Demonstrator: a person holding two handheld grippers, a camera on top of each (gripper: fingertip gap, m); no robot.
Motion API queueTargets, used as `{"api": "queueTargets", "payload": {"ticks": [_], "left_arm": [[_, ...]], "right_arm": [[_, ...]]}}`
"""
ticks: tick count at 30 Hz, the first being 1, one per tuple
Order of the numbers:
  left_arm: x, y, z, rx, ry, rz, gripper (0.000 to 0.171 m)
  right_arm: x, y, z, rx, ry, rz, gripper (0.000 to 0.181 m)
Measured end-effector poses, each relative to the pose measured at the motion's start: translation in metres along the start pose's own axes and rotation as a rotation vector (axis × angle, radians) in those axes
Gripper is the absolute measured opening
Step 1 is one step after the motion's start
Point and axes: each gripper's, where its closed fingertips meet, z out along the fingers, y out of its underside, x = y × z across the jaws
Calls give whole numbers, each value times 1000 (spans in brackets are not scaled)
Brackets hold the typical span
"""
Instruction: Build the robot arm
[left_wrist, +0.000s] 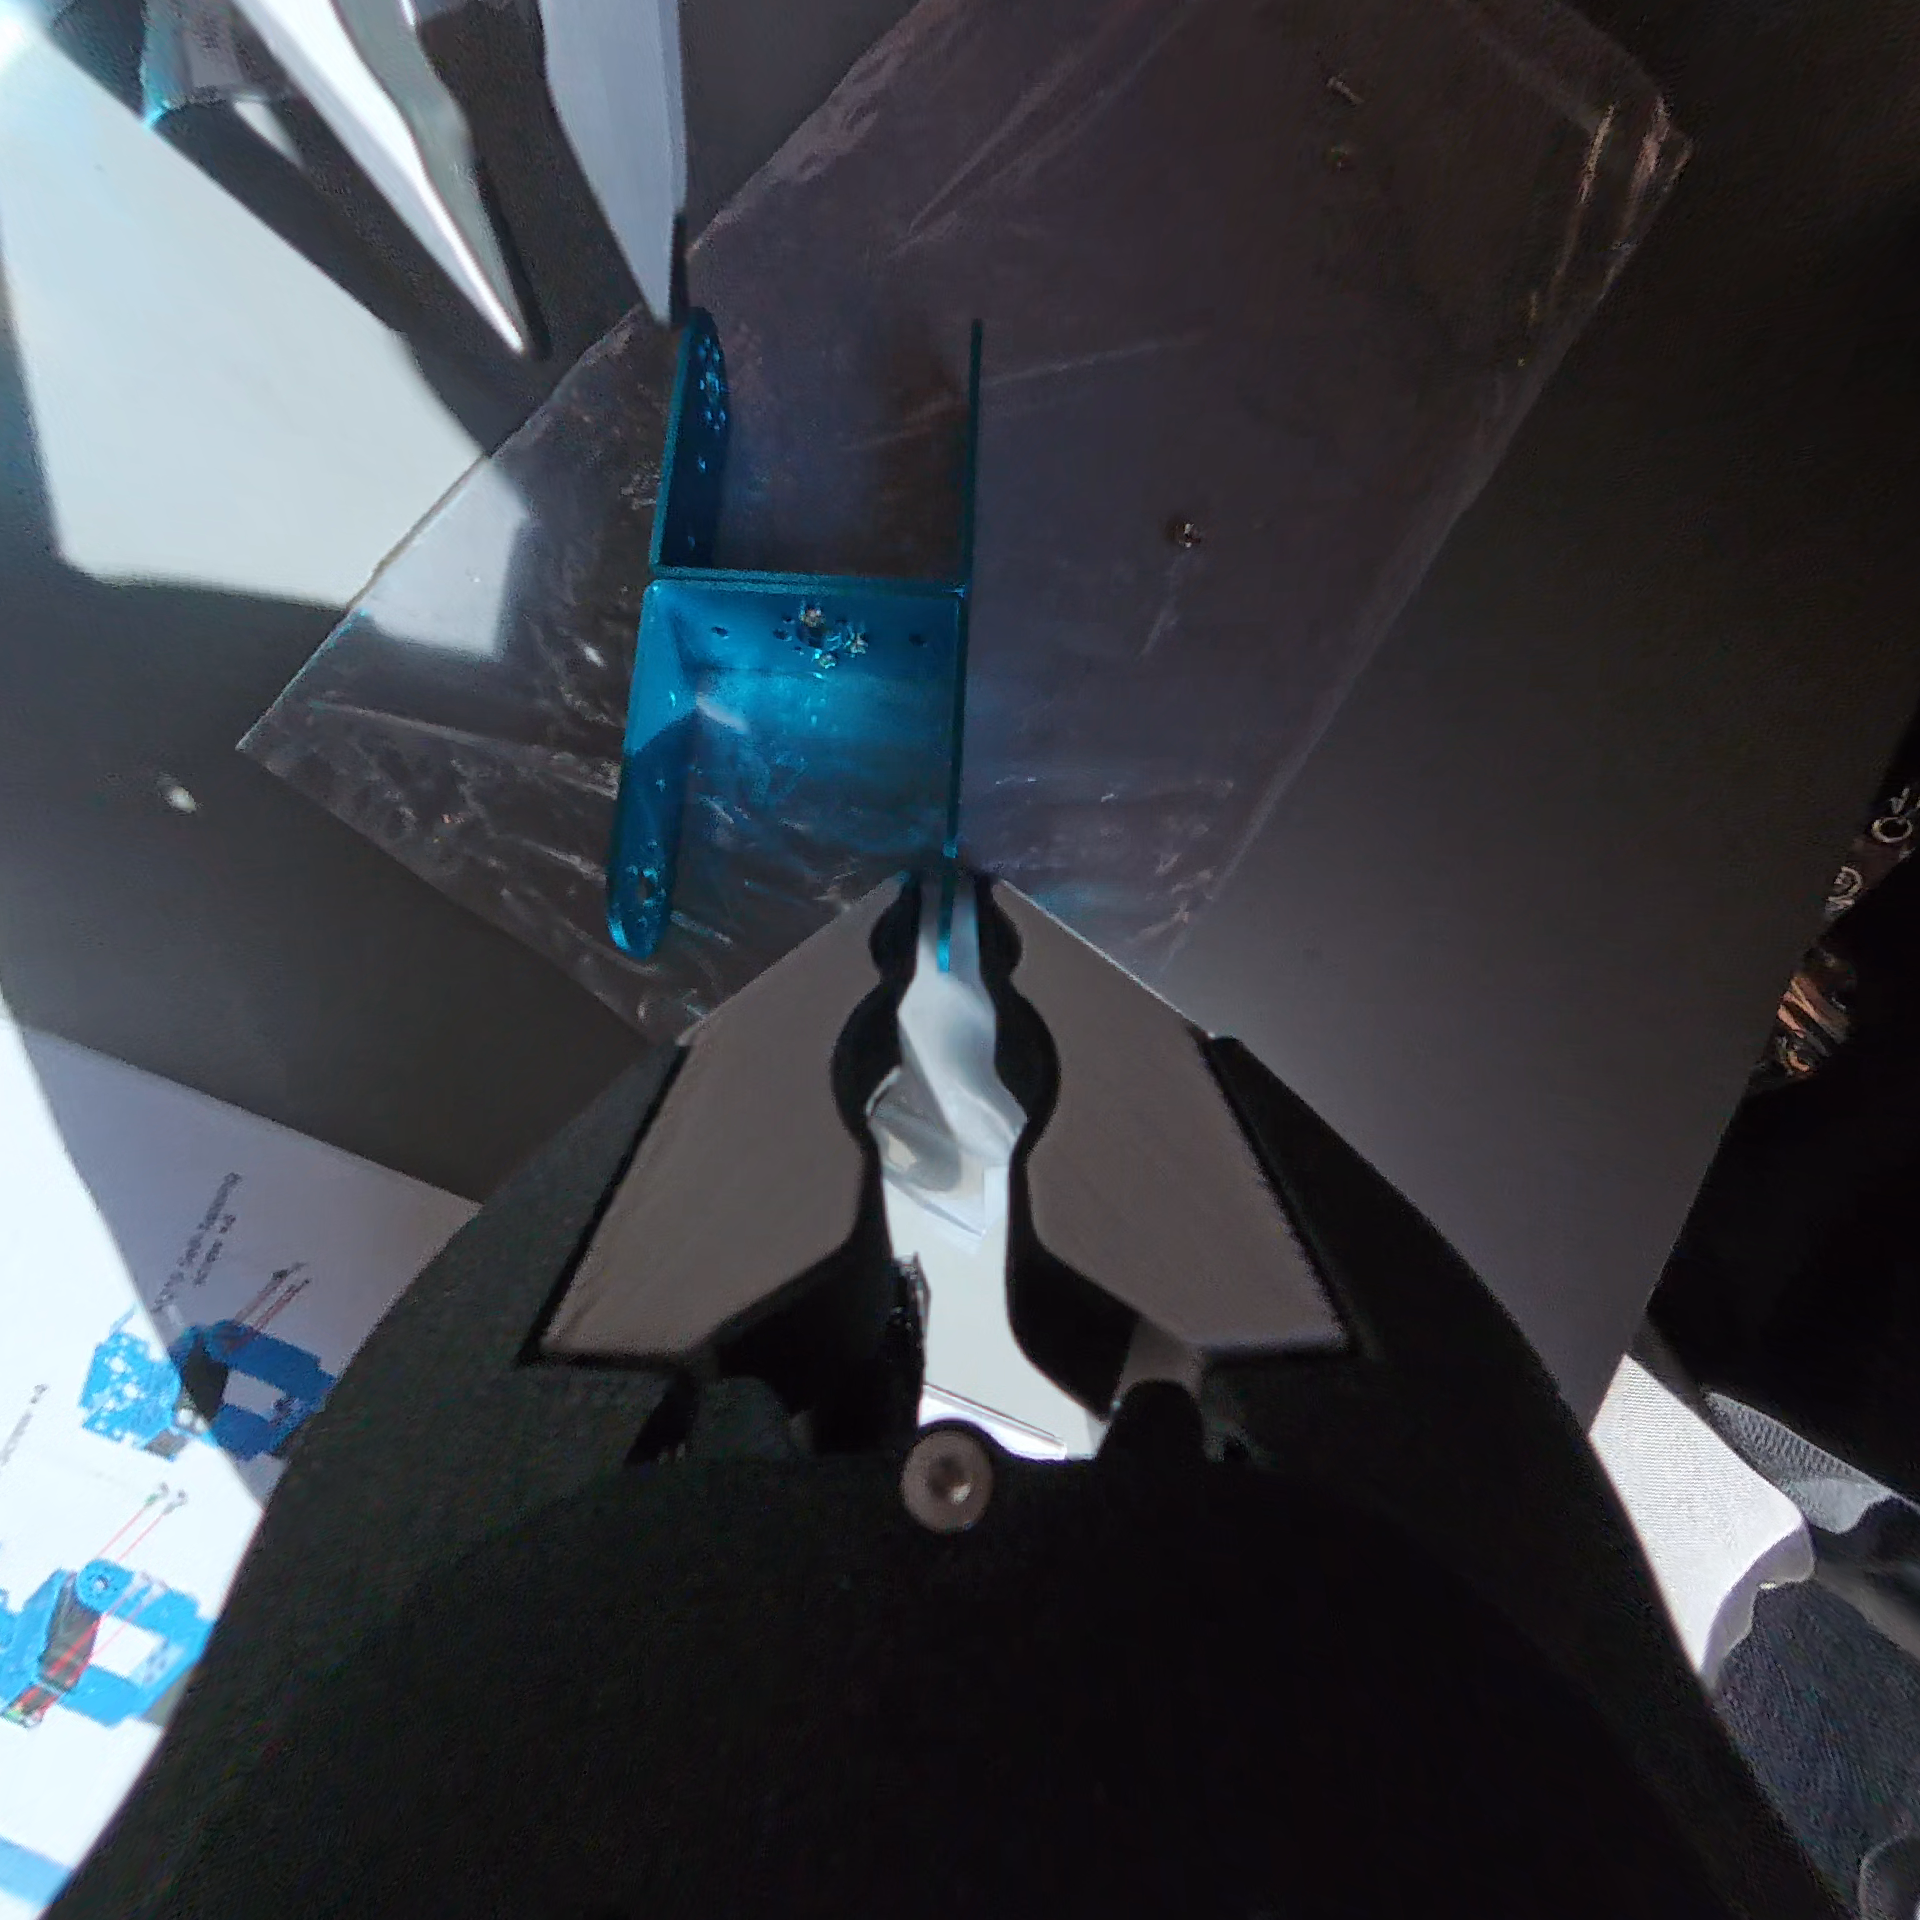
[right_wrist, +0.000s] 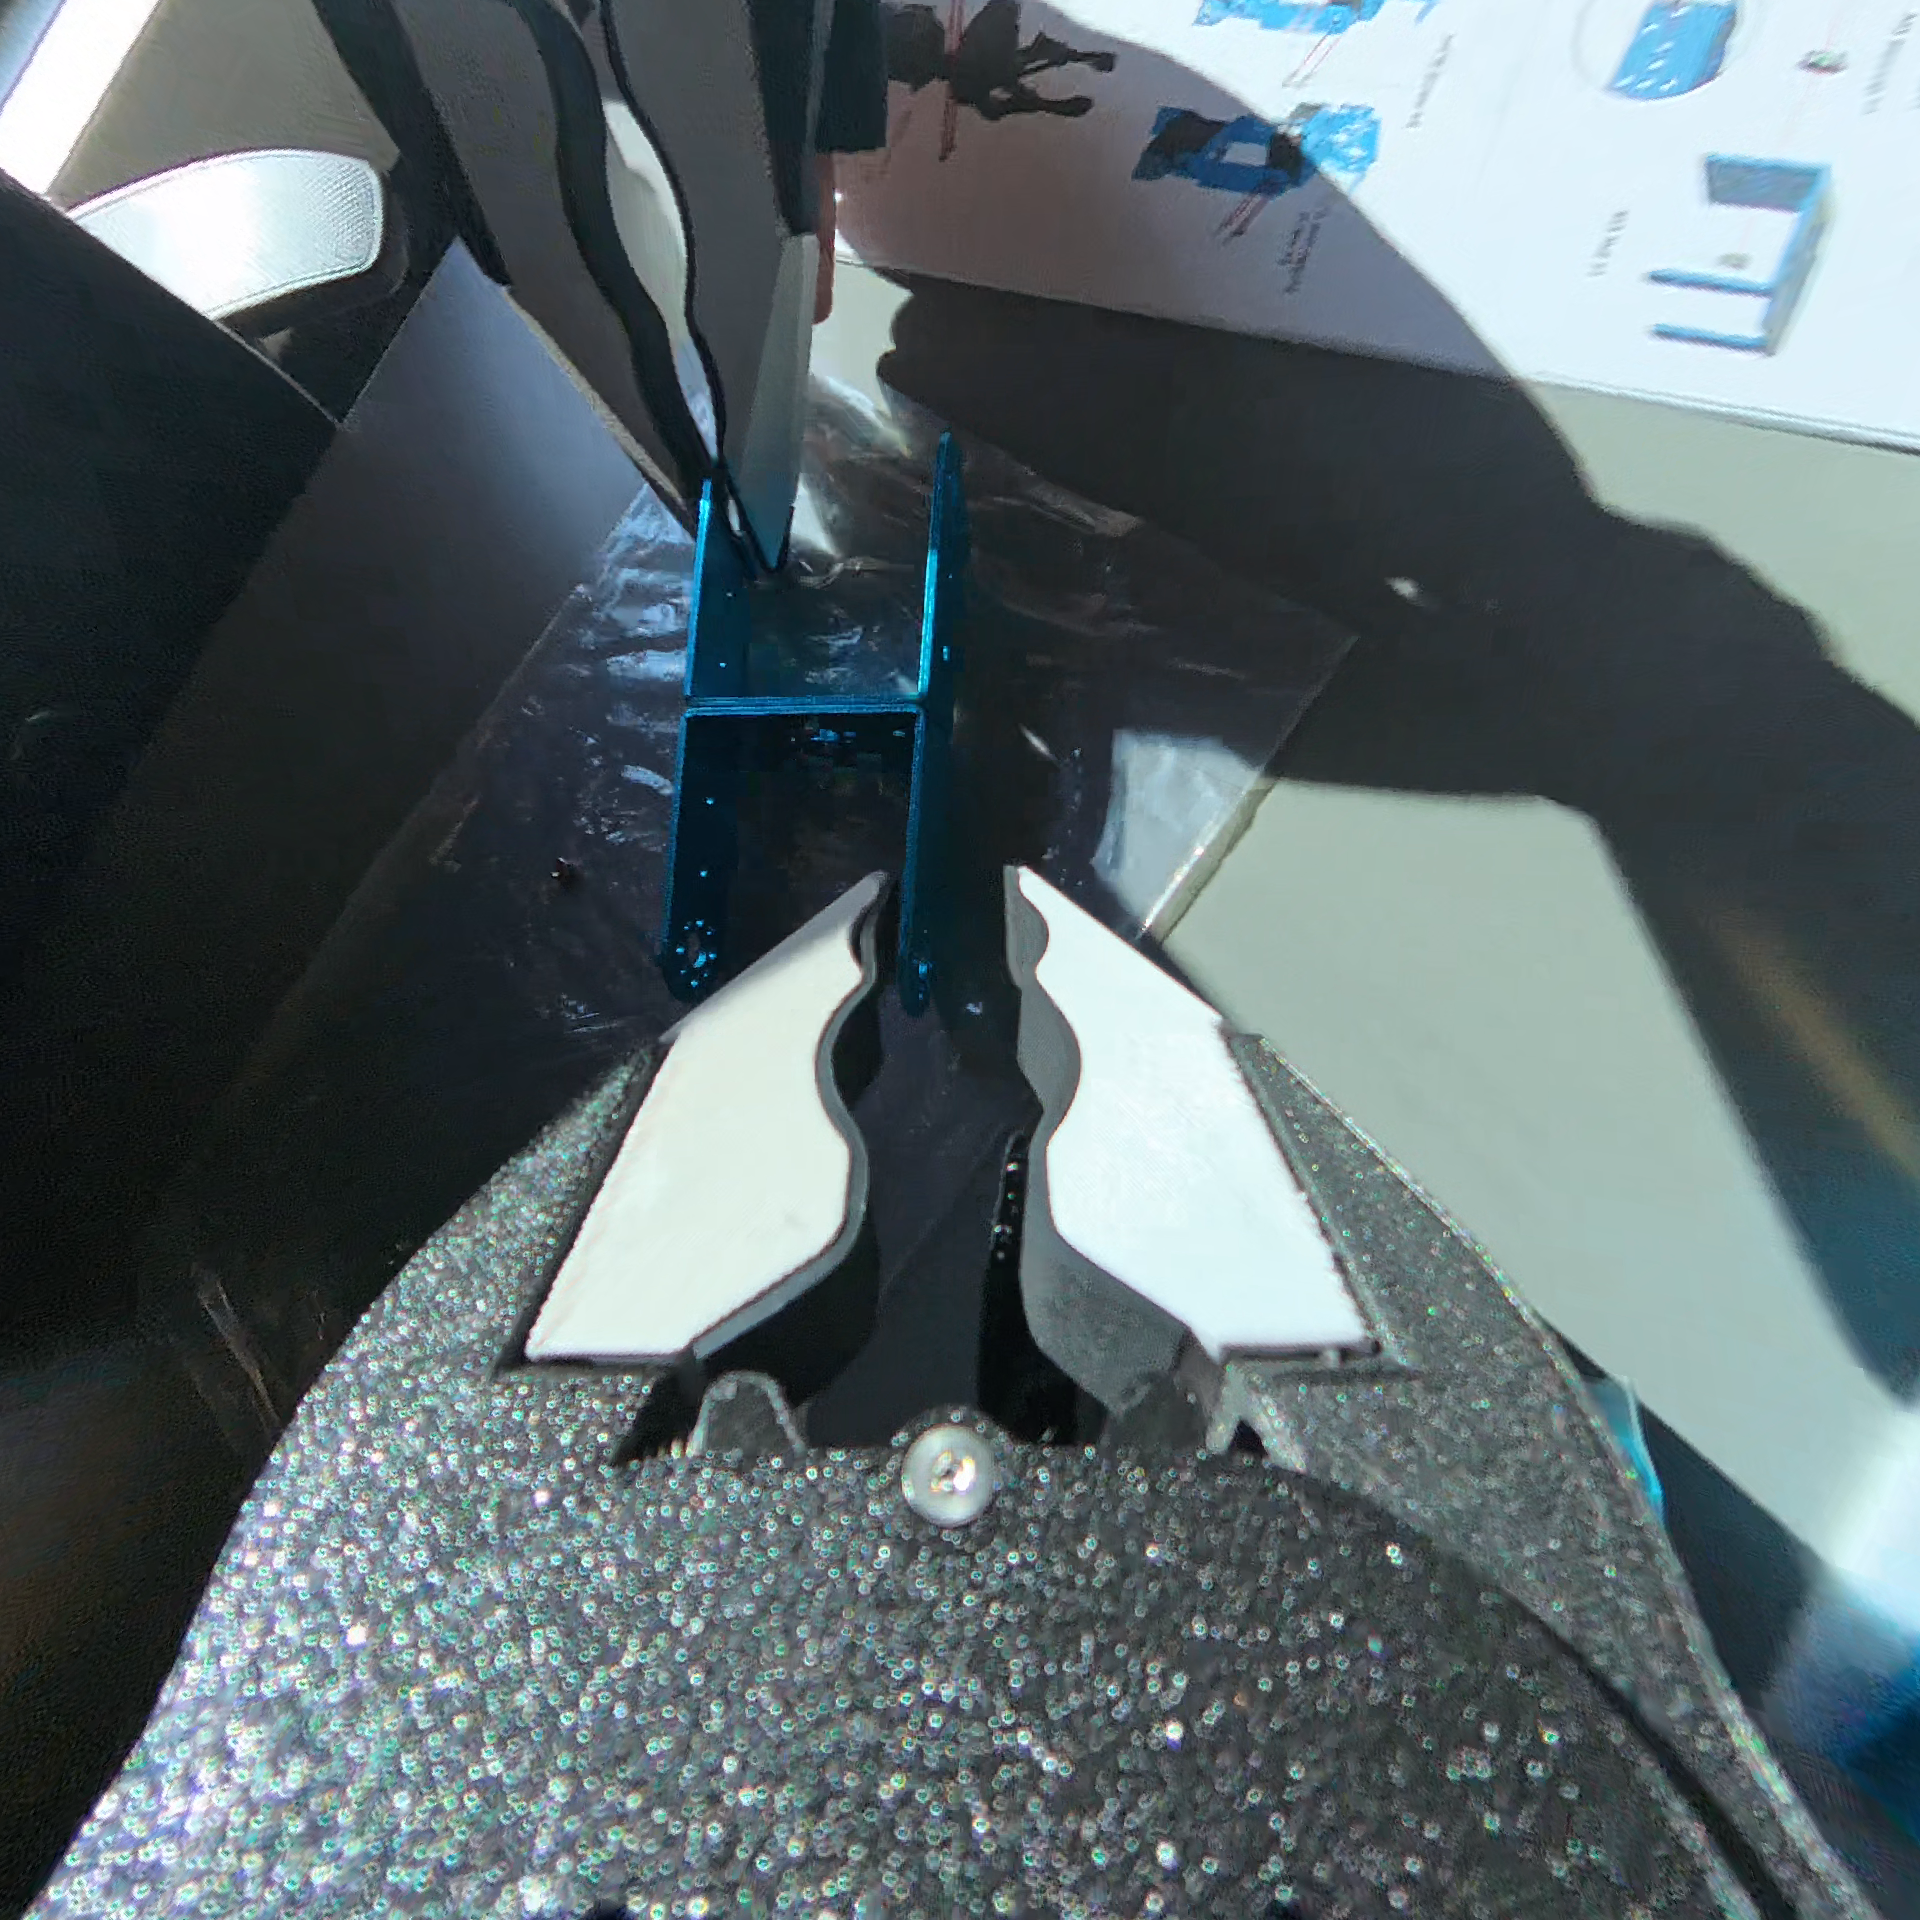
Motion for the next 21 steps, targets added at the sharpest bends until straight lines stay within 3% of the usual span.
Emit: {"api": "queueTargets", "payload": {"ticks": [2,5,8,10,14,17,21], "left_arm": [[-2,1,-6,21,-50,-40,28],[-2,-1,-25,107,-170,-89,29],[-6,-5,-56,239,-377,-188,28],[-2,-5,-76,352,-498,-270,28],[28,-7,-95,563,-551,-391,28],[46,-1,-87,550,-547,-394,28],[55,14,-69,409,-568,-353,28]], "right_arm": [[-11,-5,-16,27,70,-40,22],[-55,-5,-19,23,24,-82,20],[-97,7,2,-40,-45,-97,17],[-107,20,21,-118,-8,-135,15],[-111,22,41,-182,10,-147,13],[-107,20,45,-219,21,-127,12],[-102,23,50,-290,67,-144,8]]}}
